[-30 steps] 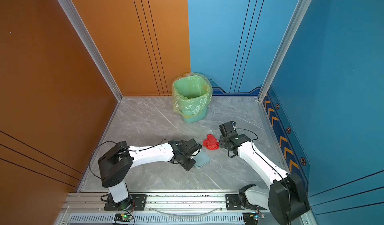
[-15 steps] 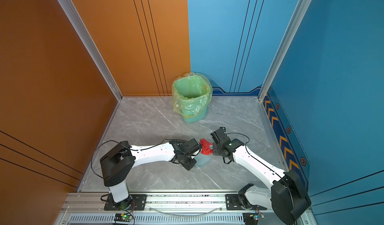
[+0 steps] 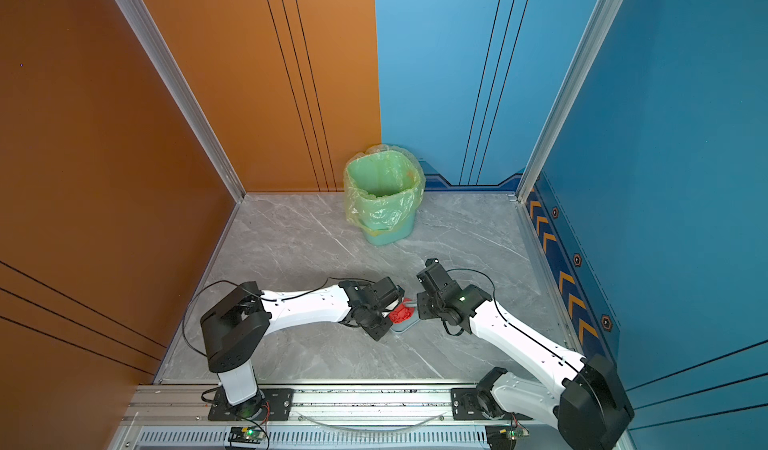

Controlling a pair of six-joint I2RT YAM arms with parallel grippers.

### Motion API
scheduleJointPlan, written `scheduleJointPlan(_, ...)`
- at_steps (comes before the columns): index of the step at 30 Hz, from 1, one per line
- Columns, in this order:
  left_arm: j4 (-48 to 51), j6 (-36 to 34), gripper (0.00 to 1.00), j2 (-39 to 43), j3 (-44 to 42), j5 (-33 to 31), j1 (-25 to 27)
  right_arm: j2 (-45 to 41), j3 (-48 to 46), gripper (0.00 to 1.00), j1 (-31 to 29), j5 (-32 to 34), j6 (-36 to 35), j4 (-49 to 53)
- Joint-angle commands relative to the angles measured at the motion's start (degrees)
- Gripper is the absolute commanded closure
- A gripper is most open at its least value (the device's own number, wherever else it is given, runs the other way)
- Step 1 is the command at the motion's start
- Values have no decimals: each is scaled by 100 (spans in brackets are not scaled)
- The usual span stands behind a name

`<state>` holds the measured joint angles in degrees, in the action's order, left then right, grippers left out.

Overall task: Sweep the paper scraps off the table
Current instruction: 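Sweep the red scrap toward the dustpan with the right brush, then lift the dustpan toward the green bin with left gripper while right brush withdraws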

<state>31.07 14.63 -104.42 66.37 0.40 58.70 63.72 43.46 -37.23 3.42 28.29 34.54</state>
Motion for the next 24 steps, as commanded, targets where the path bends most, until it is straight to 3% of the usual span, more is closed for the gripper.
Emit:
scheduleJointPlan(1, 163, 13, 100, -29, 113, -119, 63, -311, -44, 100, 133, -148, -52, 61)
scheduleJointPlan(17, 167, -57, 100, 387, 157, -429, 62, -1450, -98, 100, 1218, -426, 17, 325)
scheduleJointPlan(24, 600, -105, 100, 729, 416, -541, 55, -1805, -334, 100, 1763, -434, 150, 353)
